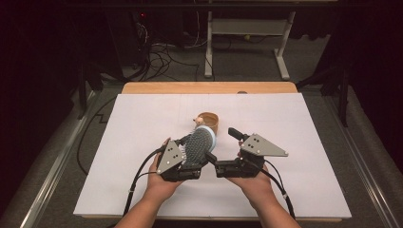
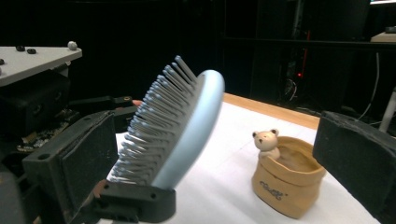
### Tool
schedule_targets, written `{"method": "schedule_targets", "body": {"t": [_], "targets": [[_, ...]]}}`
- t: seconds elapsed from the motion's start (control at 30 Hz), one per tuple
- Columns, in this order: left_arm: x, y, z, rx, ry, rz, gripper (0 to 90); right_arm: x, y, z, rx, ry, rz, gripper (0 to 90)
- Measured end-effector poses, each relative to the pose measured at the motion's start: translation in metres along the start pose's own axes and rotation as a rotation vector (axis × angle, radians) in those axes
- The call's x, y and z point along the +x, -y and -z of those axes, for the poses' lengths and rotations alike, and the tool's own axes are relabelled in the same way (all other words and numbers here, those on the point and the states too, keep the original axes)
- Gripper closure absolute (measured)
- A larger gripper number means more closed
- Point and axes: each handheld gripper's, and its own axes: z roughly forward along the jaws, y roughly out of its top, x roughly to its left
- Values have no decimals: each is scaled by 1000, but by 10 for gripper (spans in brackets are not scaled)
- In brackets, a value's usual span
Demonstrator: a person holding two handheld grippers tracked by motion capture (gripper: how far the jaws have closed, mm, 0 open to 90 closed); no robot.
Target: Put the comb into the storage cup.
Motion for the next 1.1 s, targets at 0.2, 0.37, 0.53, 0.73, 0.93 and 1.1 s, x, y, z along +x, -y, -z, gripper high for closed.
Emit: {"method": "schedule_targets", "body": {"t": [0.2, 0.37, 0.53, 0.73, 0.93, 1.1], "targets": [[-2, 1, -1, 3, 3, -3, 205, 3, -3, -5, 5, -14, 0, 15], [-5, 0, -1, -6, 7, -7, 205, 6, -4, -8, -2, -26, 2, 35], [-7, -1, 0, -12, 14, -9, 205, 7, -6, -12, 0, -41, -13, 69], [-7, 0, 0, -10, 15, -14, 205, 10, -7, -14, -15, -65, -21, 153], [-8, 1, 0, -6, 13, -22, 205, 8, -6, -15, -7, -70, -48, 188], [-8, 1, 0, -6, 13, -23, 205, 8, -6, -16, -6, -76, -57, 211]]}}
